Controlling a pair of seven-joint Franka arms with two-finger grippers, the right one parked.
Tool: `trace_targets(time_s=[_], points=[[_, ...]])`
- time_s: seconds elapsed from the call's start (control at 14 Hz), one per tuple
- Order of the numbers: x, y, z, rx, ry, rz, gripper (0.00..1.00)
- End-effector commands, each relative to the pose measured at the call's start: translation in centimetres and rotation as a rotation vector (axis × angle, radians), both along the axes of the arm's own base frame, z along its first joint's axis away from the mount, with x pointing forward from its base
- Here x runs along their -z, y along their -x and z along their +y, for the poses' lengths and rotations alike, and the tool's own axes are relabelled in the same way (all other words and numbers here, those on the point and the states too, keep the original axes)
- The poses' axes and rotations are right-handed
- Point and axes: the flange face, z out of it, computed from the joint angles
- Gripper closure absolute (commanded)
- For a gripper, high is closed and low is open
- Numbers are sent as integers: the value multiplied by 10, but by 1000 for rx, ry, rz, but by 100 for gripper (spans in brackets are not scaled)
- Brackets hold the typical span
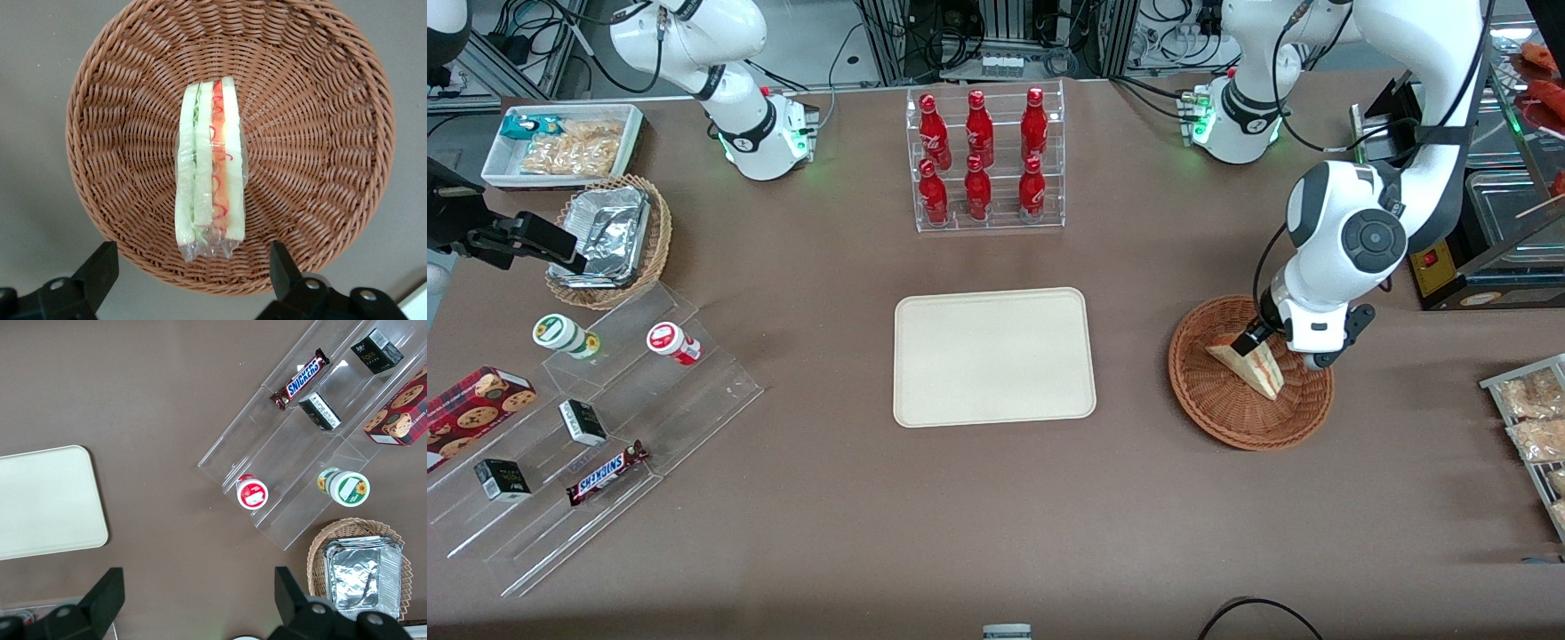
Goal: Place sandwich from basket to tray
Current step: 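Lower the left gripper and close it on the sandwich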
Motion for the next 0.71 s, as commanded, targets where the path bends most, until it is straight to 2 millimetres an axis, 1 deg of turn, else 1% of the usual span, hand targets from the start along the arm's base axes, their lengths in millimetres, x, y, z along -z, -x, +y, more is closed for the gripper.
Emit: trace_targets(time_s=[0.0, 0.29, 0.5, 0.57, 0.64], points=[[15, -3, 1, -38, -1, -4, 0], [42, -9, 1, -103, 2, -22, 0], [53, -9, 2, -139, 3, -12, 0], [55, -8, 3, -142, 2, -8, 6], [56, -8, 3, -165, 1, -3, 24]])
